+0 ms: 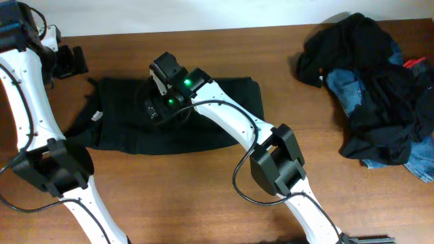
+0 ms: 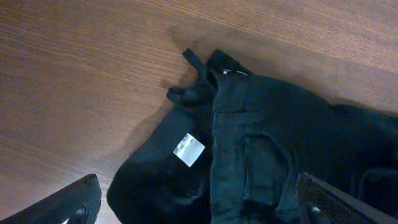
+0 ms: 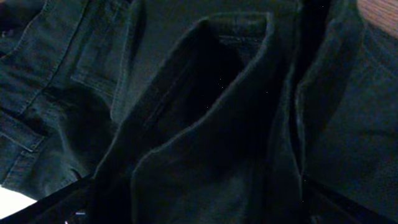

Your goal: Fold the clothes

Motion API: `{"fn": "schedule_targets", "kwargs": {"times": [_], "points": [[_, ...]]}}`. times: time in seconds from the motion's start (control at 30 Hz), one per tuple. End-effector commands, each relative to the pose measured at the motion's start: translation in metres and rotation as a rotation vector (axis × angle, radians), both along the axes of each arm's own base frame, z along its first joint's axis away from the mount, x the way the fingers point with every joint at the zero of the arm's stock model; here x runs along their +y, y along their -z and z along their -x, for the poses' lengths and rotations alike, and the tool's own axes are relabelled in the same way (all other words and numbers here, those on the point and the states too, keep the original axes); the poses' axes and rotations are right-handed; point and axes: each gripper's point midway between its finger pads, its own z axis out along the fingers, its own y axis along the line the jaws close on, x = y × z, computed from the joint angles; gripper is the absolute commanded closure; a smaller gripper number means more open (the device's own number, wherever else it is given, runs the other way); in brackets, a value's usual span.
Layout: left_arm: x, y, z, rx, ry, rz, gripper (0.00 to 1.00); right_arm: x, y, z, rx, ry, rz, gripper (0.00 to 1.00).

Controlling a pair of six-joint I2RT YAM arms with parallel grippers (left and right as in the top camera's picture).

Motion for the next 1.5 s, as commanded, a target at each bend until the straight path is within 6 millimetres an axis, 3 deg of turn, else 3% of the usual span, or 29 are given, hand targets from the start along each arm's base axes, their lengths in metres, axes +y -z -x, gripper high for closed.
{"fn": "schedule_targets", "kwargs": {"times": [0.0, 0.6, 0.83, 1.07, 1.17, 1.27, 1.3, 1.47], "points": [[-0.002, -0.019, 0.001, -0.042, -0.004, -0.014, 0.01, -0.002, 0.005, -0.003, -0.006, 0.009, 0.021, 0.01], [0.007, -0.020, 0.000, -0.053, -0.020, -0.021, 0.01, 0.047, -0.001, 0.052, 0.087, -0.148, -0.085, 0.02], [0.021, -0.020, 0.004, -0.055, -0.049, -0.019, 0.01, 0.044, -0.010, 0.045, 0.067, -0.145, -0.097, 0.06], [0.029, -0.019, 0.009, -0.047, -0.067, -0.016, 0.01, 0.014, -0.086, 0.011, -0.043, -0.084, -0.176, 0.06], [0.021, -0.018, 0.012, -0.038, -0.054, 0.028, 0.01, -0.011, -0.115, 0.000, -0.084, -0.063, -0.184, 0.05], [0.004, -0.018, 0.013, -0.052, -0.002, 0.160, 0.01, -0.050, -0.139, -0.012, -0.110, -0.020, -0.167, 0.01], [0.002, -0.015, 0.014, -0.058, 0.000, 0.221, 0.01, -0.077, -0.150, -0.018, -0.110, 0.018, -0.156, 0.00], [0.006, 0.010, 0.021, -0.009, -0.022, 0.288, 0.01, -0.149, -0.171, -0.029, -0.114, 0.127, -0.098, 0.01]]}}
